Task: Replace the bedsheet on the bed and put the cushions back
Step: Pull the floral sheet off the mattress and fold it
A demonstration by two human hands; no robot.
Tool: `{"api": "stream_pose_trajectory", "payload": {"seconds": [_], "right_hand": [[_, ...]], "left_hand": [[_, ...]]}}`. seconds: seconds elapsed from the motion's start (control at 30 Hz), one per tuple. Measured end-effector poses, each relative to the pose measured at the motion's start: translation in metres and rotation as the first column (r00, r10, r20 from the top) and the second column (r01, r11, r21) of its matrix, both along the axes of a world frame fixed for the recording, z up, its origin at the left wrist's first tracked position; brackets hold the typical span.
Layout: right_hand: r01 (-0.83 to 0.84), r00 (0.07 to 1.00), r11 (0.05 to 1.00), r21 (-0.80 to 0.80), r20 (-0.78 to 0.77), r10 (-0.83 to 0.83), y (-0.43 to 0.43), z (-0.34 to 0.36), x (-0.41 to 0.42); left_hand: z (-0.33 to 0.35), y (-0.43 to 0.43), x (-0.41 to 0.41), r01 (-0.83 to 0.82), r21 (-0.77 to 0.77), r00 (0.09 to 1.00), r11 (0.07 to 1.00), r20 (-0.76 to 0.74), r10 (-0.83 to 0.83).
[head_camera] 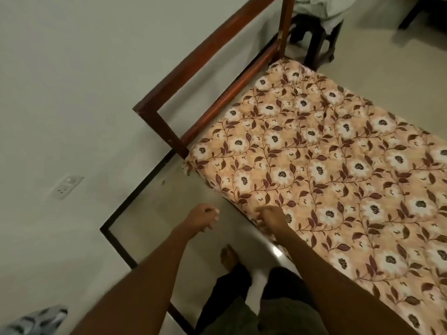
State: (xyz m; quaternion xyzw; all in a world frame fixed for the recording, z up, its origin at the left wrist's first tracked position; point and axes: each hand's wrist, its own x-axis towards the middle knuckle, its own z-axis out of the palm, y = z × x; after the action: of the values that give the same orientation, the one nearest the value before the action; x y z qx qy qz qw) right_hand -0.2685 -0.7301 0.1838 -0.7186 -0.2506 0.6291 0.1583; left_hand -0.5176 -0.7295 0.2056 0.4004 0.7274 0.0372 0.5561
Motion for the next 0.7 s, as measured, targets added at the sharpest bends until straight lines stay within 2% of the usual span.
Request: {"api": "stream_pose_trajectory", "payload": {"seconds": [0.2, 0.3, 0.5, 0.7], "right_hand": [[0.096, 0.994, 0.994, -0.056, -0.047, -0.099, 0.067, -0.019, -0.077], [0.136, 0.985, 0.984, -0.111, -0.093, -0.147, 0.113, -0.051, -0.117], [0.119, 0.983, 0.968, -0.222, -0.109, -0.145, 0.188, -0.110, -0.175], [0.255, 0.946, 0.911, -0.323, -0.110, -0.304, 0.237, -0.187, -0.230]], "left_hand": [[-0.016, 0.096, -0.053, 0.080, -0.019, 0.997, 0.997, -0.008, -0.080], [-0.040, 0.146, -0.077, 0.121, -0.069, 0.991, 0.990, -0.049, -0.125], [-0.087, 0.217, -0.116, 0.024, -0.080, 0.996, 0.997, -0.085, -0.030], [-0.171, 0.278, -0.155, -0.095, -0.151, 0.990, 0.984, -0.116, 0.078]]}}
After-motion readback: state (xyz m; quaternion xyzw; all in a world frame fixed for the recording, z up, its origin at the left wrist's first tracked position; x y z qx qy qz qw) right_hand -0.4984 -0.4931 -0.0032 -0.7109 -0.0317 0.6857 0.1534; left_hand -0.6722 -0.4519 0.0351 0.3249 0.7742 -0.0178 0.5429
